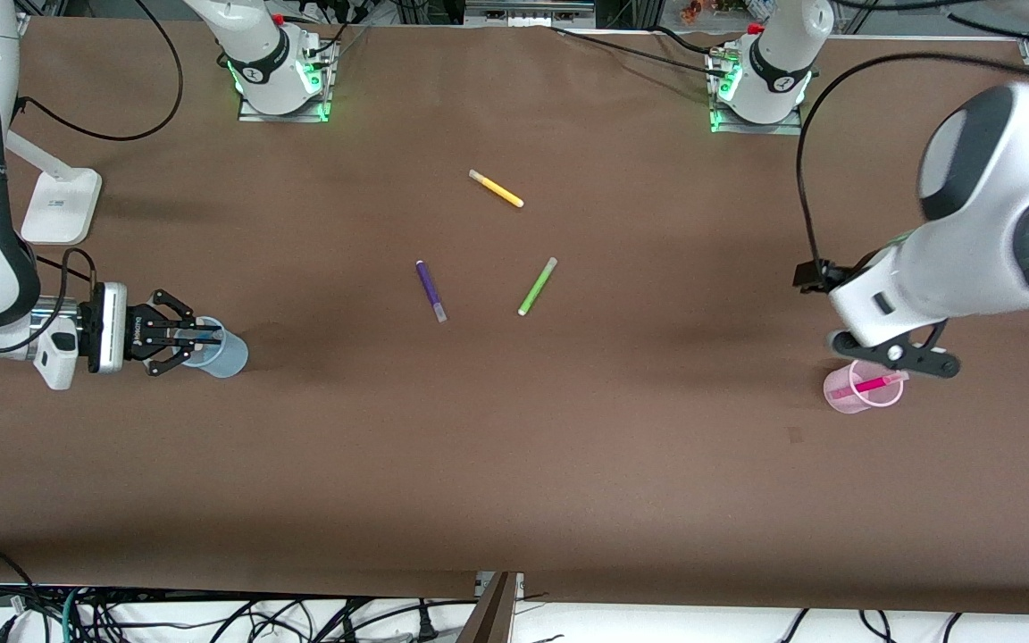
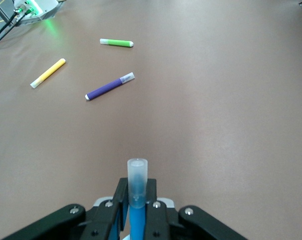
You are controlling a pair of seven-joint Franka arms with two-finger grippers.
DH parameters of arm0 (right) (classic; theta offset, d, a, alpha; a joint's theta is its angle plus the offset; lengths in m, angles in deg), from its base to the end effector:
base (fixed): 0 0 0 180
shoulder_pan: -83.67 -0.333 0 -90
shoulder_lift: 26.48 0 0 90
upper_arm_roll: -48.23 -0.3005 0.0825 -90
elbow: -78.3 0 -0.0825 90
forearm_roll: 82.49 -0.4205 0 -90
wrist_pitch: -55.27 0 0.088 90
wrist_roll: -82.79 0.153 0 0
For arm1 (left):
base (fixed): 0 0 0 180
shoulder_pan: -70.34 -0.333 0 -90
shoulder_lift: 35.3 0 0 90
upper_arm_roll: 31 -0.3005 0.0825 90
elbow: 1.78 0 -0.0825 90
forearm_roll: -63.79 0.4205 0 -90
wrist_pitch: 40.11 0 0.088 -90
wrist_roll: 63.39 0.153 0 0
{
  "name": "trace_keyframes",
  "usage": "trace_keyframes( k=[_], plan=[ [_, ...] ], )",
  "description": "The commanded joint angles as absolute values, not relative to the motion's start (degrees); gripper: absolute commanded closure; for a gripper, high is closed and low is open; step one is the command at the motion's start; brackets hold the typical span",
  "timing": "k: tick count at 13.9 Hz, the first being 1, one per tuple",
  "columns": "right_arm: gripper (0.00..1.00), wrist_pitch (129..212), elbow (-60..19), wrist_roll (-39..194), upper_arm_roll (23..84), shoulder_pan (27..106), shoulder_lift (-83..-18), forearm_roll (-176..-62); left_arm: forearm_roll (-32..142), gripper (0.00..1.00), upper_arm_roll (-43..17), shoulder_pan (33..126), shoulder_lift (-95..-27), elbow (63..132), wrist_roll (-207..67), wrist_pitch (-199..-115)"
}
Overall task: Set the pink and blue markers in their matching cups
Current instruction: 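Drop the pink marker into the pink cup while the right gripper drops blue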
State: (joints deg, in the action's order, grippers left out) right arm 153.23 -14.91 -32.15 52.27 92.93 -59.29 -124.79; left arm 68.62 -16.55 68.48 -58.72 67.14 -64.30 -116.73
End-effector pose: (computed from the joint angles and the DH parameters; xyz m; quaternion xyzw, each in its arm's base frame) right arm 0.6517 -0.0550 0.2105 -0.6801 -0.6222 -0.1862 0.3402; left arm 0.6528 -0.1030 0.4762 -0.9870 0.0932 0.1310 0.0068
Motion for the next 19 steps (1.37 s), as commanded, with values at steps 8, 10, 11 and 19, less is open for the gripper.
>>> trace_keyframes(
  k=[8, 10, 11, 19],
  plan=[
    [0.00, 150.6, -9.3, -15.3, 51.7, 94.3, -59.2, -127.2, 60.4, 0.00, -16.2, 63.5, -37.8, 95.8, -71.4, -138.6],
    [0.00, 147.7, -5.4, -6.0, 51.7, 94.1, -59.1, -124.6, 60.0, 0.00, -16.2, 62.6, -37.1, 95.8, -70.2, -138.9],
    [0.00, 147.0, -3.5, -1.2, 51.7, 94.1, -59.1, -122.7, 60.0, 0.00, -16.4, 62.1, -36.7, 95.8, -68.3, -138.5],
    [0.00, 138.9, 4.7, 35.4, 49.5, 93.4, -53.9, -107.8, 60.9, 0.00, -17.2, 59.8, -36.4, 95.2, -60.6, -137.7]
  ],
)
